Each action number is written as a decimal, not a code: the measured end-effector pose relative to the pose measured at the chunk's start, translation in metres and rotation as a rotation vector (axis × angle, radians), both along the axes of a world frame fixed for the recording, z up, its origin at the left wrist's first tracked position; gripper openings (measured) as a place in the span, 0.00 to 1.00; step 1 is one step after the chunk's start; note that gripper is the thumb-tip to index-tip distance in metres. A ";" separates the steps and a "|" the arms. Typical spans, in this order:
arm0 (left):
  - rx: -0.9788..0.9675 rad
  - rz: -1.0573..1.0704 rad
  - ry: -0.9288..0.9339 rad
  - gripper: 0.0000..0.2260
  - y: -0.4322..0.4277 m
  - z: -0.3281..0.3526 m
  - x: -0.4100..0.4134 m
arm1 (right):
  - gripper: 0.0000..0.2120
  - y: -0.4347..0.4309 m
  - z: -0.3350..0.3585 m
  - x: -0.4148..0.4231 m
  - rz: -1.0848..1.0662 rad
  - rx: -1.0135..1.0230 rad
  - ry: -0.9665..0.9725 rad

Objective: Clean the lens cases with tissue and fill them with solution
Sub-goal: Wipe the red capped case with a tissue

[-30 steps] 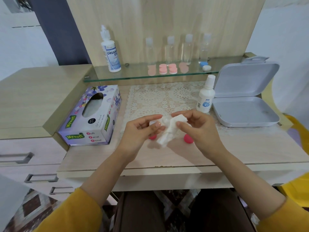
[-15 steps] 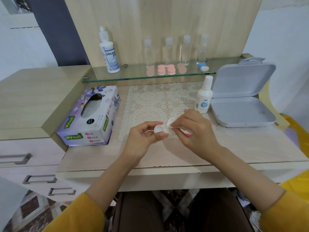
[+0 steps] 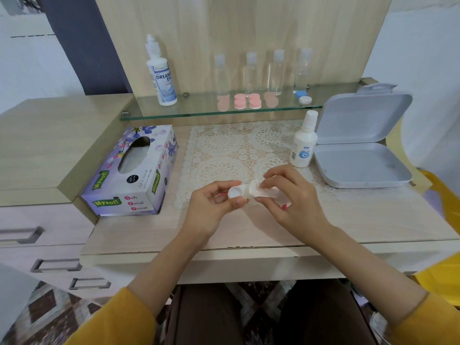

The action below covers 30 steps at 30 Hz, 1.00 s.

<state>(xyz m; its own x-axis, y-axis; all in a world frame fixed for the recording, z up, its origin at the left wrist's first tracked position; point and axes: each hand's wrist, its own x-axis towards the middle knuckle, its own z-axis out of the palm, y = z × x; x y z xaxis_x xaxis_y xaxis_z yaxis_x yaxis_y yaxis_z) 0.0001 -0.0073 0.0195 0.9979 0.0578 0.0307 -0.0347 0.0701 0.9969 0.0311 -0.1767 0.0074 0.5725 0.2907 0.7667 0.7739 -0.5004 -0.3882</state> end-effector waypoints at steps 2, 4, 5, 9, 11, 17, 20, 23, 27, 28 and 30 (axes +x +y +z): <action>-0.014 -0.007 -0.001 0.12 0.001 -0.001 0.000 | 0.10 -0.001 -0.003 -0.001 0.005 -0.005 0.039; -0.010 -0.015 -0.003 0.12 0.002 -0.001 -0.001 | 0.10 -0.002 -0.005 0.000 0.014 -0.014 0.069; -0.008 -0.015 -0.003 0.12 0.002 -0.001 0.000 | 0.10 -0.003 -0.005 0.000 0.027 -0.023 0.072; -0.001 -0.014 0.009 0.12 0.004 -0.003 0.000 | 0.09 -0.002 -0.005 0.001 0.067 -0.048 0.026; -0.016 -0.018 0.010 0.13 0.004 -0.003 -0.001 | 0.10 -0.002 -0.006 0.002 0.048 -0.078 0.004; -0.045 -0.035 0.027 0.17 0.005 -0.006 -0.003 | 0.08 -0.001 -0.015 0.005 0.019 -0.150 0.025; -0.048 -0.043 0.033 0.17 0.004 -0.008 -0.003 | 0.06 0.000 -0.016 0.006 0.041 -0.168 0.025; -0.033 -0.056 0.030 0.17 0.004 -0.009 -0.003 | 0.03 0.001 -0.015 0.006 0.065 -0.173 0.024; -0.042 -0.055 0.032 0.16 0.002 -0.009 -0.002 | 0.05 0.000 -0.021 0.008 0.031 -0.168 0.036; -0.043 -0.055 0.032 0.16 0.002 -0.008 -0.001 | 0.06 0.000 -0.022 0.009 0.024 -0.160 0.044; -0.040 -0.058 0.030 0.15 0.002 -0.007 0.000 | 0.07 0.000 -0.023 0.008 0.021 -0.145 0.044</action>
